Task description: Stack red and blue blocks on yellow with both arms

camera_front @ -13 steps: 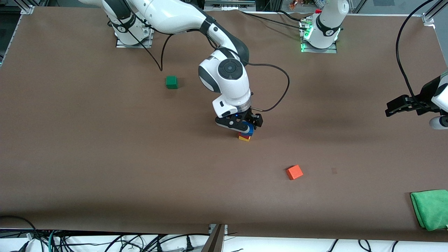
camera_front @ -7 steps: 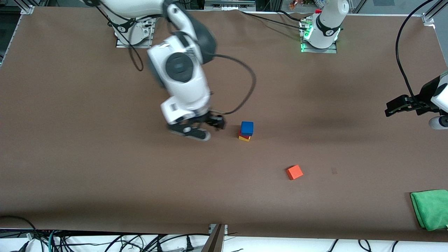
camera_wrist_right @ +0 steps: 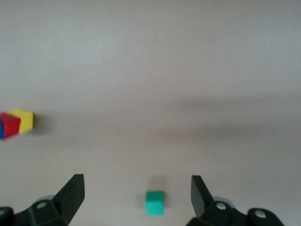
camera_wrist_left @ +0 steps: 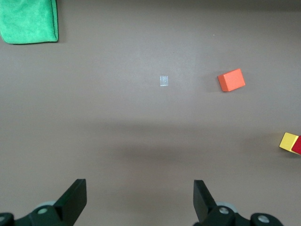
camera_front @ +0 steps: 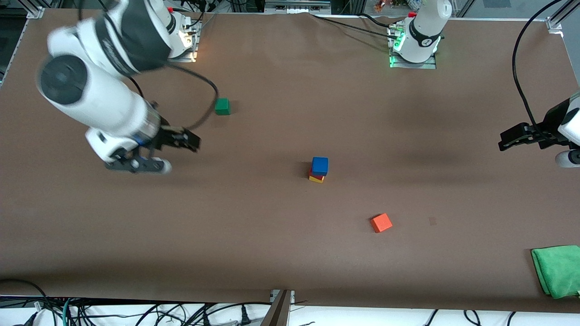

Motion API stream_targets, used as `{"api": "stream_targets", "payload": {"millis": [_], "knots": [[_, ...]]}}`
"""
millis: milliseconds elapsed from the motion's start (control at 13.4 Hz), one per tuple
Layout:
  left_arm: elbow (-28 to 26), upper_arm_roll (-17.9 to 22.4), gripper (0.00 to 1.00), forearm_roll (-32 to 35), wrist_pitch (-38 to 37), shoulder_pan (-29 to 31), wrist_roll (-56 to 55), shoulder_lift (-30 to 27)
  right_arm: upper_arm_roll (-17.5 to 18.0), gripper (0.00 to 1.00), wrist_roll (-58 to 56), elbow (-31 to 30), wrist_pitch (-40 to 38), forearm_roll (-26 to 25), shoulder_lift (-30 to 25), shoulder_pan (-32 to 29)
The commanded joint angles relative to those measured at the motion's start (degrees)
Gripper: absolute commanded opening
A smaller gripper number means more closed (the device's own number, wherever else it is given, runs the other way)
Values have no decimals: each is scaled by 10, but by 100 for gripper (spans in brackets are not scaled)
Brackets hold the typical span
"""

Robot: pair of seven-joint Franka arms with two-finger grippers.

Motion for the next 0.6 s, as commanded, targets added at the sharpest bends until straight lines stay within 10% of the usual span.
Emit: {"api": "stream_targets", "payload": {"millis": [0, 522], "knots": [[-1, 4, 100, -3, -5, -2, 11, -3, 2, 100, -42, -164, 10, 1, -155, -20], [-1, 4, 100, -4, -5, -2, 9, -3, -7, 100, -116, -199, -5, -44, -206, -37]]}}
